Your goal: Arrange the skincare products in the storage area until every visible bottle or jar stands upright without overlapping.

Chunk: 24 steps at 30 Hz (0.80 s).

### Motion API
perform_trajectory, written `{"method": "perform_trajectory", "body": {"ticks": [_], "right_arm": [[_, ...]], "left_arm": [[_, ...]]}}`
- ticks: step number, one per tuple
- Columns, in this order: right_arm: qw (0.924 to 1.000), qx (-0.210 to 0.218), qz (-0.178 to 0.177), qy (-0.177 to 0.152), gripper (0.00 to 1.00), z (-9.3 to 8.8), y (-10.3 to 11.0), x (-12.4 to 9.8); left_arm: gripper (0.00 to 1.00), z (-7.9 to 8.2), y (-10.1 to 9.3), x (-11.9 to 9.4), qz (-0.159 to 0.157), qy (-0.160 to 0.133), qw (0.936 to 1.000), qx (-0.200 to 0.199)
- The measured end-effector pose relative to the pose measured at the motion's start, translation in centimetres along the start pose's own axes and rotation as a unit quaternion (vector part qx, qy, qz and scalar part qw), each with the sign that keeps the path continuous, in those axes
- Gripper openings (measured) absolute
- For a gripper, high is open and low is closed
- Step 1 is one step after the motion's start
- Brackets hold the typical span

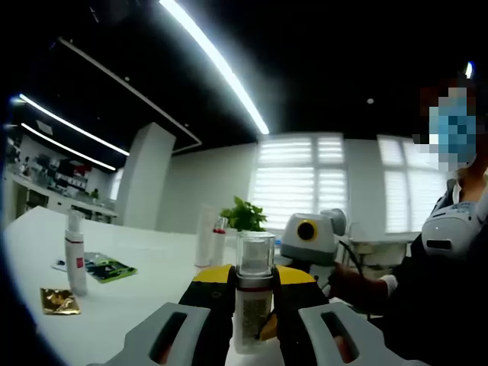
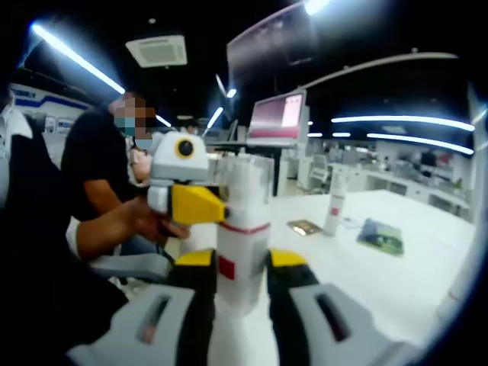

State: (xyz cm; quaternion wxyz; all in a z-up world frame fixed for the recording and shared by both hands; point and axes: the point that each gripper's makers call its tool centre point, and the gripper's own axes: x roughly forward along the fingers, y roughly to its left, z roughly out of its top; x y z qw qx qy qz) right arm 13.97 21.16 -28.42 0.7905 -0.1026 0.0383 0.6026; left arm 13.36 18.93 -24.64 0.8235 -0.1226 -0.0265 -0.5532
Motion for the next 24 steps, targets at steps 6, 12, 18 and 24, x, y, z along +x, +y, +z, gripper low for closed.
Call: {"method": "perform_trajectory", "body": {"ticks": [6,12,18,24], "right_arm": [[0.9999,0.01,0.003,0.004,0.23,-0.06,0.15,-0.17],[0.9998,0.016,0.008,0.004,0.23,-0.31,0.22,-0.36],[0.9997,0.022,0.011,0.007,0.23,-0.49,0.22,-0.43],[0.9996,0.027,0.0,0.003,0.22,-0.43,-0.37,-0.51]], "left_arm": [[0.18,-0.06,-0.37,0.16,-0.009,0.002,0.9999,0.004],[0.18,-0.34,-0.48,0.24,-0.019,0.001,0.9998,-0.008],[0.18,-0.59,-0.8,0.41,-0.024,0.005,0.9997,-0.009],[0.19,-0.48,-0.35,0.65,-0.003,0.007,0.9999,-0.007]]}}
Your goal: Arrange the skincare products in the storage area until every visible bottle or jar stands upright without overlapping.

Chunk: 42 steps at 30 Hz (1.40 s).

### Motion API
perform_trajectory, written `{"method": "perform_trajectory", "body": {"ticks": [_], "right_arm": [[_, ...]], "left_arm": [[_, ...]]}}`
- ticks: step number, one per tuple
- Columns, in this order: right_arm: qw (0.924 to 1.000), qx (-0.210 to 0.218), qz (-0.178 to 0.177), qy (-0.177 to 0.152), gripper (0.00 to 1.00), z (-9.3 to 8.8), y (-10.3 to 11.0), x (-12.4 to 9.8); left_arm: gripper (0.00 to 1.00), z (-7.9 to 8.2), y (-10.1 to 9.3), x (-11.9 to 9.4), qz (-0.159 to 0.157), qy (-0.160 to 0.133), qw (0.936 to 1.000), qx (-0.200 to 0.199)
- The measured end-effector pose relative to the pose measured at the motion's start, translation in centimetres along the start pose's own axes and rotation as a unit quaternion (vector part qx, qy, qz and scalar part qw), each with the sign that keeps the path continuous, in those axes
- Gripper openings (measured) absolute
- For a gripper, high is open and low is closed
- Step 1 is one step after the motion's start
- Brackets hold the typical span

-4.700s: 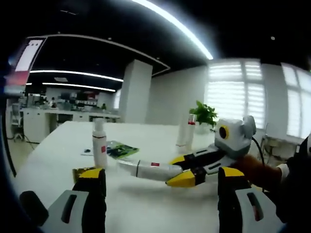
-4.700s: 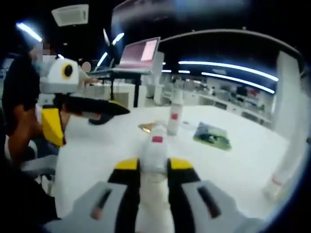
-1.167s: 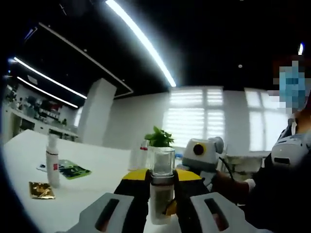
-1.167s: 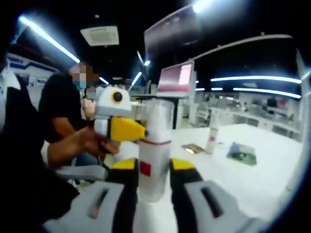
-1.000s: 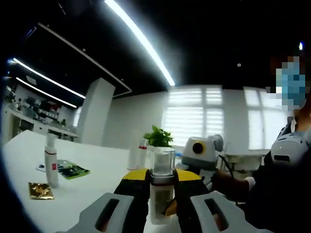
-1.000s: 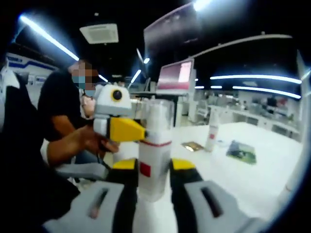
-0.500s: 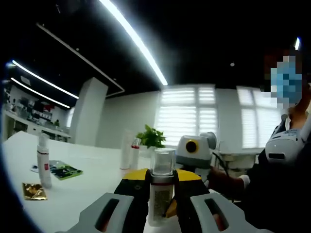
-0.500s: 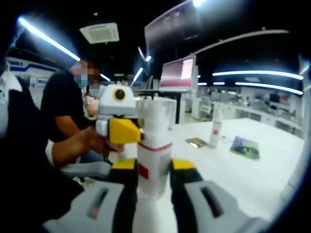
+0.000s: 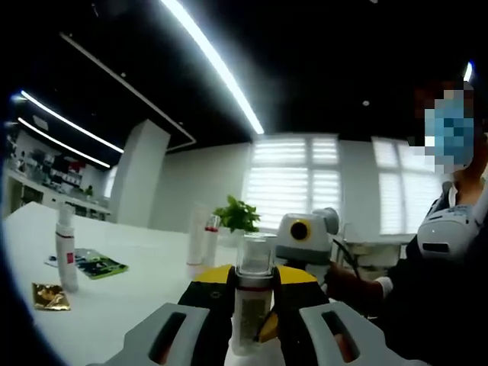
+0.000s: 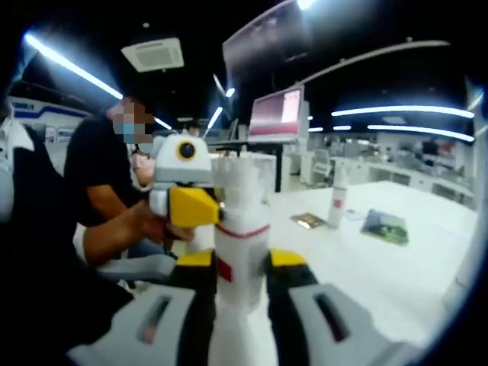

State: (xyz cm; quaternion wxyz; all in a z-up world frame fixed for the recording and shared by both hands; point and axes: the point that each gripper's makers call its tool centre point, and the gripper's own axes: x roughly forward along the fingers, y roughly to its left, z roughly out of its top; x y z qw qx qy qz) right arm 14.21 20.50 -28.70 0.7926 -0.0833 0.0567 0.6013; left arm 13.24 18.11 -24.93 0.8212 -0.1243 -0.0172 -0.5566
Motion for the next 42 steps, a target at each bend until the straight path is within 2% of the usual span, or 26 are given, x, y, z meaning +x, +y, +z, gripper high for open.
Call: {"method": "perform_trajectory", "body": {"ticks": [3,6,10,12,15,18,21,26,31,34,42], "right_arm": [[0.9999,-0.001,-0.013,-0.008,0.22,0.1,-0.8,-0.3],[0.9996,-0.003,-0.025,-0.009,0.22,-0.1,-1.4,-0.6],[0.9992,0.003,-0.039,-0.007,0.22,-0.6,-2.6,-1.3],[0.9985,0.01,-0.052,-0.008,0.22,-0.8,-3.5,-1.8],[0.998,0.014,-0.061,-0.009,0.22,-1.0,-4.4,-2.4],[0.9969,0.012,-0.078,-0.004,0.22,-1.2,-5.5,-3.1],[0.9957,0.01,-0.092,-0.006,0.23,-1.2,-6.5,-3.9],[0.9933,0.009,-0.115,-0.001,0.23,-1.5,-8.1,-5.2],[0.9915,0.007,-0.13,0.002,0.23,-1.8,-9.7,-6.2],[0.99,0.008,-0.141,0.002,0.23,-2.1,-10.7,-6.8],[0.9839,0.02,-0.177,-0.005,0.23,-3.0,-13.7,-9.1]], "left_arm": [[0.22,0.2,0.5,0.2,0.025,-0.002,0.9992,0.031],[0.3,0.0,1.0,0.0,0.039,0.012,0.9986,0.033],[0.36,0.6,1.8,-0.7,0.051,0.002,0.998,0.038],[0.43,0.7,2.2,-0.9,0.058,-0.001,0.9976,0.039],[0.56,0.6,3.6,-1.3,0.092,0.009,0.9939,0.06],[0.72,0.0,4.7,-1.5,0.127,0.036,0.9877,0.085],[0.83,-0.5,5.4,-1.5,0.148,0.054,0.9824,0.1],[0.99,-1.1,6.5,-1.6,0.171,0.062,0.9796,0.086],[0.99,-1.0,7.1,-2.1,0.186,0.057,0.9784,0.071],[0.99,-0.9,7.6,-2.4,0.203,0.061,0.9739,0.082],[0.99,-1.2,7.6,-2.3,0.202,0.068,0.9739,0.078]]}}
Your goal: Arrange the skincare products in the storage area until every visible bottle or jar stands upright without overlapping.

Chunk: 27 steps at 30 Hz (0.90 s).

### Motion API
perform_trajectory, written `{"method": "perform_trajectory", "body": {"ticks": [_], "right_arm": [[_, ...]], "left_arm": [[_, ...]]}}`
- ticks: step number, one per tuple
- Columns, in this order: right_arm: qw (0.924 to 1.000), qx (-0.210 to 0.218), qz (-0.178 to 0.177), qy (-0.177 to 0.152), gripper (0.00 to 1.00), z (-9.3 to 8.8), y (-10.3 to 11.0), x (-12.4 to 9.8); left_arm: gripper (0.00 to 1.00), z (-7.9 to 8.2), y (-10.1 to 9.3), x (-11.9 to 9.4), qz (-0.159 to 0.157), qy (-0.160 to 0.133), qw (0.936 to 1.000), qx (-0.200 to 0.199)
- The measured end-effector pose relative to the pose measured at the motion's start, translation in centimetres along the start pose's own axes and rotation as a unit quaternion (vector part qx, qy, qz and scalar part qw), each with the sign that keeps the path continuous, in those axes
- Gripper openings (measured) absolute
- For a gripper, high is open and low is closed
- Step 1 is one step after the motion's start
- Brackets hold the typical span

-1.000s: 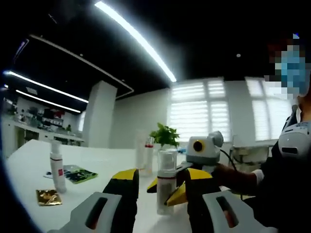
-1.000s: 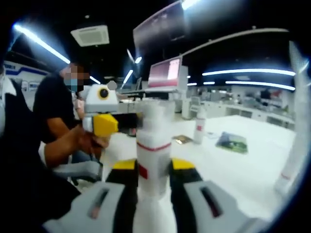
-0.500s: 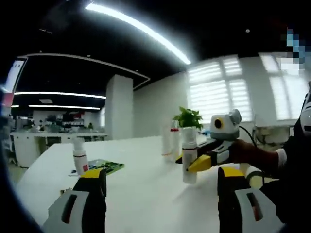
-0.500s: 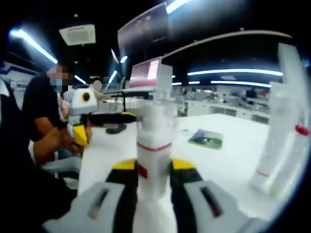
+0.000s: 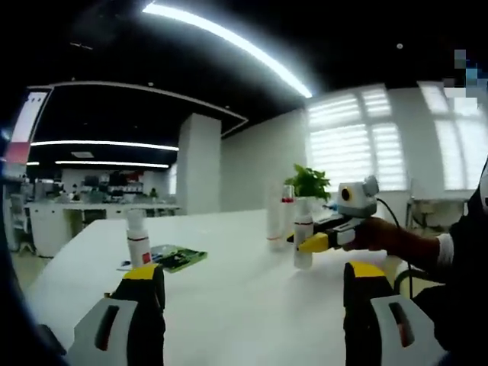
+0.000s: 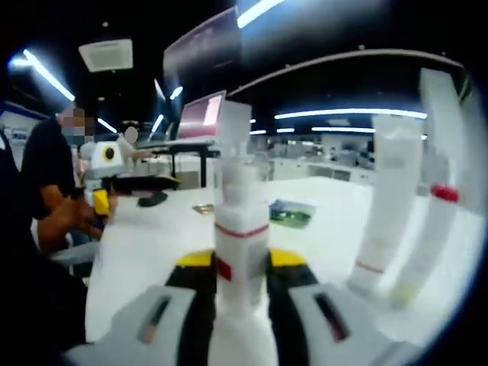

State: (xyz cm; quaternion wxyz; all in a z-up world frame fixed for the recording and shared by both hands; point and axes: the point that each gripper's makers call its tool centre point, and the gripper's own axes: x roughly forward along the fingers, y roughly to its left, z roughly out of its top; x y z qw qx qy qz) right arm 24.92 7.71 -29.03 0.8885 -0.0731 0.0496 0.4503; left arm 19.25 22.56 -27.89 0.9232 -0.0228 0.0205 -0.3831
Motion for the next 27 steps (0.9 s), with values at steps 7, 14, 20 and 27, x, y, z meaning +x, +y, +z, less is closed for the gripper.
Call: {"method": "perform_trajectory", "body": {"ticks": [7,14,20,27], "right_arm": [[0.9998,0.014,-0.015,-0.005,0.23,-0.5,-3.2,-0.7],[0.9993,0.024,-0.028,-0.009,0.23,-0.9,-5.3,-1.6],[0.9988,0.033,-0.036,-0.004,0.23,-1.4,-6.3,-2.4],[0.9978,0.038,-0.054,-0.003,0.23,-1.6,-8.0,-3.6]], "left_arm": [[0.99,0.0,-0.6,0.2,-0.017,0.003,0.9999,-0.002],[0.99,-0.6,-0.4,0.3,-0.013,0.012,0.9998,-0.008],[0.99,-0.3,-0.4,0.2,-0.017,0.004,0.9998,-0.01],[0.99,-0.4,-0.3,0.1,-0.017,0.004,0.9998,-0.011]]}}
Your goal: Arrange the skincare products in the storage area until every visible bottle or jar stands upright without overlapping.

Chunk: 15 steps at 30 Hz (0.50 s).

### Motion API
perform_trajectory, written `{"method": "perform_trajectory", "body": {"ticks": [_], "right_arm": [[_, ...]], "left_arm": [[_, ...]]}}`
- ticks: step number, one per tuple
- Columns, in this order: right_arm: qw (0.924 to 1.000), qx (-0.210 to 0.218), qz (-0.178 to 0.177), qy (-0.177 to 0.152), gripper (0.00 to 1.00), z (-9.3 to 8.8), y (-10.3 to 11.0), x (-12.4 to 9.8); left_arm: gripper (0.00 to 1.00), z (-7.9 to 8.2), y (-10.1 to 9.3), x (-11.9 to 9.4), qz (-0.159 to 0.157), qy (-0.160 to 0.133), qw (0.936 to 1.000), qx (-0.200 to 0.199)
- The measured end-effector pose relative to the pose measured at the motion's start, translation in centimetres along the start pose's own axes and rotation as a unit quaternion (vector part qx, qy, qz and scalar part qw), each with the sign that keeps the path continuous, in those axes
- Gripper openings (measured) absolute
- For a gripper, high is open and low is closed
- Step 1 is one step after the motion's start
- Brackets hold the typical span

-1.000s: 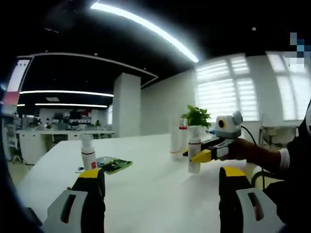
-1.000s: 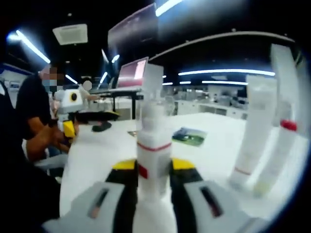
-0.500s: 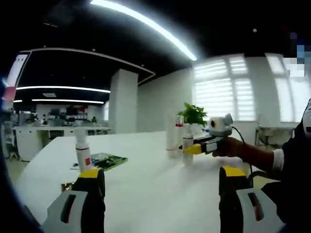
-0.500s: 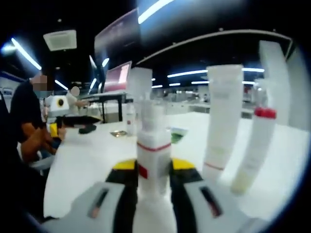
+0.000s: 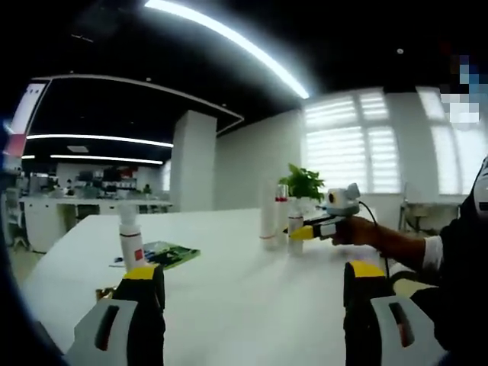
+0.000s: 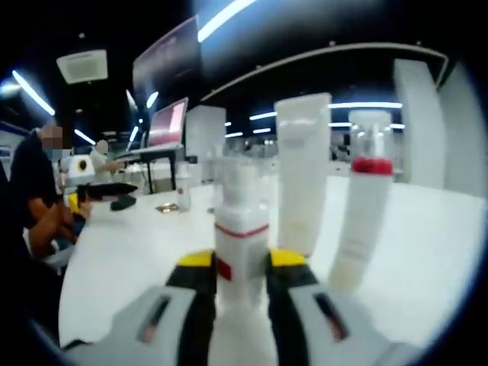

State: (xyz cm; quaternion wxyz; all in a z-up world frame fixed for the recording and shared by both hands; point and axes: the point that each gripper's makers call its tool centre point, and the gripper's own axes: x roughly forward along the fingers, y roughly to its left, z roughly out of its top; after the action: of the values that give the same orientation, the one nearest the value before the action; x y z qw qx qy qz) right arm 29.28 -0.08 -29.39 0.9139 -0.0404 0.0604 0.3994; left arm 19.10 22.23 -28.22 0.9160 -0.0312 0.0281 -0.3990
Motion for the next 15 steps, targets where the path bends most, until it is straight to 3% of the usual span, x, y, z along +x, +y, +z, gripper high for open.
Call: {"method": "perform_trajectory", "body": {"ticks": [15], "right_arm": [[0.9997,-0.006,-0.022,0.008,0.23,-0.6,-2.8,-1.3]], "left_arm": [[0.99,-0.4,0.0,0.1,0.0,0.008,1.0,-0.004]]}}
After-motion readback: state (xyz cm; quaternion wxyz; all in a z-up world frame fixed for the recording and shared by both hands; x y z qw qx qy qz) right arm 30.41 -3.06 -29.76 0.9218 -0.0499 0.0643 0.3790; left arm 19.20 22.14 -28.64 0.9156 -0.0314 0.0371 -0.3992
